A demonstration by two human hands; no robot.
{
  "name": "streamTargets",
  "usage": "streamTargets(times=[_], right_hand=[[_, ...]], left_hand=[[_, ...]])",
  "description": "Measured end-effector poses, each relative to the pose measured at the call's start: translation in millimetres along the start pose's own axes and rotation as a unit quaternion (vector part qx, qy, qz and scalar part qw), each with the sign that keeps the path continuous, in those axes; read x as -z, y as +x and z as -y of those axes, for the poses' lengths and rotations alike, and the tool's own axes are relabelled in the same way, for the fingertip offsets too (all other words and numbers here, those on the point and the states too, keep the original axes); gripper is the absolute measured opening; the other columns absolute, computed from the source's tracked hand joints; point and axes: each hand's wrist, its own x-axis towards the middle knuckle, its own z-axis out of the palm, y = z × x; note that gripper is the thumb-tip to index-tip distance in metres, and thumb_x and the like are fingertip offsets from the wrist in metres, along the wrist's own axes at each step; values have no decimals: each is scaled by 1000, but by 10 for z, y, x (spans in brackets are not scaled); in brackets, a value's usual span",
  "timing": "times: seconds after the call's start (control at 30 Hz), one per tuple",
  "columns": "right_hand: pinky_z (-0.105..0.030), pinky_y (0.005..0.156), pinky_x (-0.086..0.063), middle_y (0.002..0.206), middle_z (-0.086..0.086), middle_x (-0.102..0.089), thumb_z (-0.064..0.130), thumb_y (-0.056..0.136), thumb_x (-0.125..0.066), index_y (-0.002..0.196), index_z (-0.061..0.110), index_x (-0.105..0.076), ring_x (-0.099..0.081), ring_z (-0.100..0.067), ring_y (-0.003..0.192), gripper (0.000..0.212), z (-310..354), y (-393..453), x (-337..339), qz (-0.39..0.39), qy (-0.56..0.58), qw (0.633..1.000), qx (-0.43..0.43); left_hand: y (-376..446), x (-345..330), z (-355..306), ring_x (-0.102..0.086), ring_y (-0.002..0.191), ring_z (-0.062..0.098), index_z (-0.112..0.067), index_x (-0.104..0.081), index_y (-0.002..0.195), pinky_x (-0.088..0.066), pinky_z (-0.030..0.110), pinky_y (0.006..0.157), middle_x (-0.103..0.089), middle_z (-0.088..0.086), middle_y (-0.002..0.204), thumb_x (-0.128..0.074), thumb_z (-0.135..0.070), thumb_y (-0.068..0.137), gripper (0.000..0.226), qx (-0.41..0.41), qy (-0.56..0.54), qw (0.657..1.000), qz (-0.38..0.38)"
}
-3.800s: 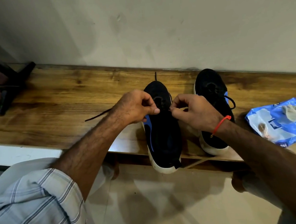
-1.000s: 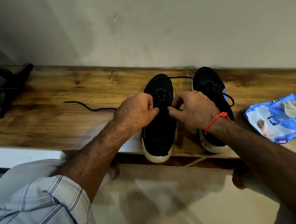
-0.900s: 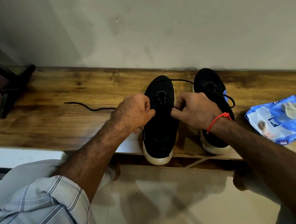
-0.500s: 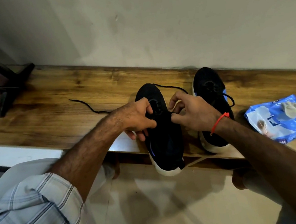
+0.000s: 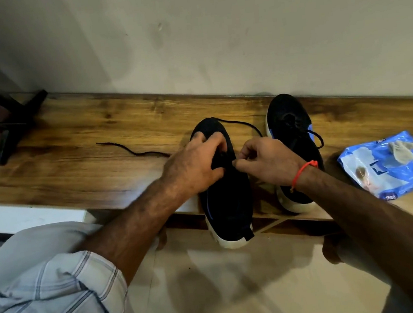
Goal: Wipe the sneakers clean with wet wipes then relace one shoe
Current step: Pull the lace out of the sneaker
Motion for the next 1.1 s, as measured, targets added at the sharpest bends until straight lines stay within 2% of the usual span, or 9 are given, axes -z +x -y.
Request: streamTargets(times=[0.13,0.33,0.47,0.57,0.63,0.7,0.87,0.97,1.1], right_hand=[[-14,51,-39,73,5,-63,38,89,-68,81,16,-65,-54,-4,63,24,26,4,27,-7,-11,1000,-4],[-11,49,-40,68,7,-63,34,88,-68,79,14,-67,-56,-4,63,22,12,18,23,-19,-21,1000,-13],[-17,55,-44,69,4,-64,33,89,-68,79,13,-66,-57,-5,65,22,9,23,42,-21,-19,1000,-6],[-17,55,-42,70,4,-63,33,90,-67,77,14,-65,-56,-5,65,24,6,18,35,-20,-15,1000,12],[-18,55,-41,70,4,-62,33,91,-67,75,15,-63,-55,-5,65,24,17,16,18,-20,-14,999,22],[-18,55,-41,69,5,-61,33,90,-67,74,16,-62,-54,-6,65,24,11,18,14,-21,-22,999,24],[-15,53,-38,69,7,-62,35,90,-67,76,15,-66,-55,-3,64,25,-14,21,21,-25,-25,999,14],[-17,53,-43,71,4,-65,36,91,-67,77,16,-66,-58,-6,65,25,-16,22,11,-24,-19,999,9],[-19,56,-41,68,7,-60,32,90,-67,72,19,-61,-55,-5,64,23,-30,30,22,-21,-15,1000,13]], left_hand=[[17,-38,-147,-42,94,10,-34,-53,117,-32,27,63,-41,-7,115,-68,-38,93,29,-61,93,992,-55],[2,-22,-137,-52,100,12,-34,-65,105,-41,31,70,-48,-11,110,-62,-45,95,15,-62,78,990,-98],[43,65,40,-57,92,10,-36,-61,85,-49,33,72,-56,-13,99,-69,-46,91,14,72,-26,991,-109],[93,134,256,-64,95,18,-31,-62,88,-56,42,82,-63,-5,103,-67,-42,93,14,159,-43,985,-47],[80,100,241,-62,104,22,-28,-58,107,-55,47,88,-57,-1,116,-62,-30,94,13,122,-63,990,-34],[32,46,105,-58,112,22,-34,-53,123,-53,48,92,-53,-1,127,-58,-25,88,36,27,-88,995,-43],[-13,5,-58,-50,124,17,-42,-65,125,-42,46,98,-57,-15,132,-59,-52,95,32,-40,109,991,-63],[2,22,-106,-52,118,18,-41,-71,111,-41,46,96,-63,-14,121,-60,-52,95,22,-29,131,988,-82],[15,262,40,-62,88,9,-35,-72,88,-52,34,79,-68,-16,95,-72,-48,88,14,105,-76,985,-113]])
